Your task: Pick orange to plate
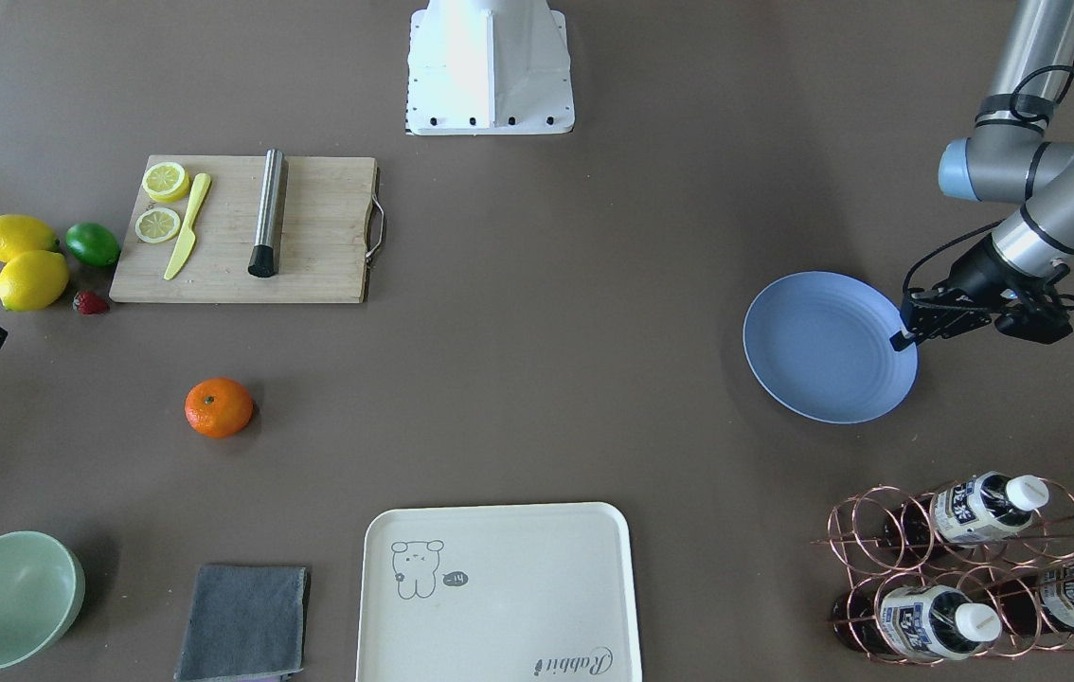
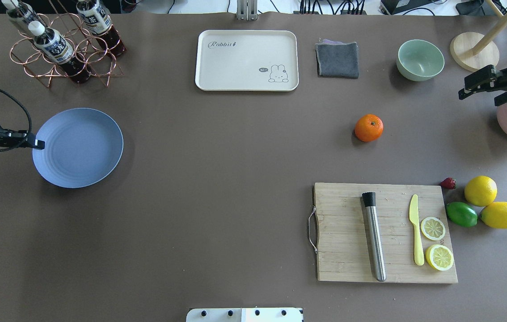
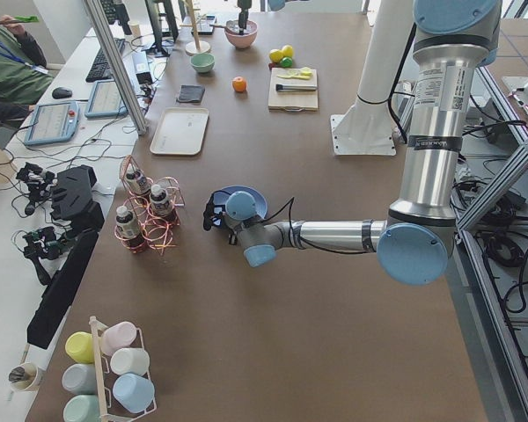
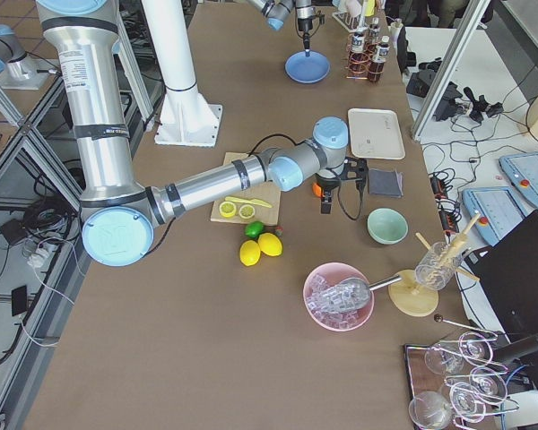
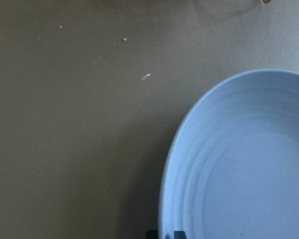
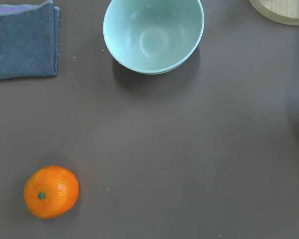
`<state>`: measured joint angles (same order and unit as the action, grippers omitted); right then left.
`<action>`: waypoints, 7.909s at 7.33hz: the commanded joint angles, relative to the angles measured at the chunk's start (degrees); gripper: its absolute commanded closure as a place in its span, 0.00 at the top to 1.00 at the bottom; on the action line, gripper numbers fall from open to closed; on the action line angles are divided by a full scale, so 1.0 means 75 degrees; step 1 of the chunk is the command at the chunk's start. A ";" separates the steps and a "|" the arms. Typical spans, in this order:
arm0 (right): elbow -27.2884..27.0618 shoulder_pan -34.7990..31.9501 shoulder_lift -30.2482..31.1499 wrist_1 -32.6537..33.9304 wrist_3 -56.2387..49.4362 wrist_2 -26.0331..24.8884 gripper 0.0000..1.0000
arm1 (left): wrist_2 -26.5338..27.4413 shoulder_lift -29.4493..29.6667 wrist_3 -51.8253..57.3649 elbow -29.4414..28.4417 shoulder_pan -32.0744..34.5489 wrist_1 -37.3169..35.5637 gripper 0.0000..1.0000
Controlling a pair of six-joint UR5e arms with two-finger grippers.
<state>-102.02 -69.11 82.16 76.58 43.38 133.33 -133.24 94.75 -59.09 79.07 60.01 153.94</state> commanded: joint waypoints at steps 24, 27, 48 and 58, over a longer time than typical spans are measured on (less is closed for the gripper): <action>0.1965 0.3074 -0.2036 -0.0601 0.1692 -0.2648 1.00 | 0.6129 0.3409 -0.4883 0.1634 -0.5049 -0.3838 0.98; 0.2106 0.3039 -0.2235 -0.0590 0.1692 -0.2719 0.22 | 0.6141 0.3374 -0.4557 0.1680 -0.4920 -0.3838 0.98; 0.2059 0.5816 -0.4696 0.0852 0.3544 -0.5039 0.99 | 0.2920 -0.0681 0.1749 0.3919 -0.0233 -0.5784 0.98; -0.0777 -0.0152 -0.1798 0.4496 -0.3204 -0.0861 1.00 | 0.1293 -0.1114 0.8488 0.3591 0.4430 -0.8736 0.98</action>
<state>-107.65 -62.49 61.78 109.07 32.39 122.90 -120.88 86.70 1.65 106.01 89.25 90.93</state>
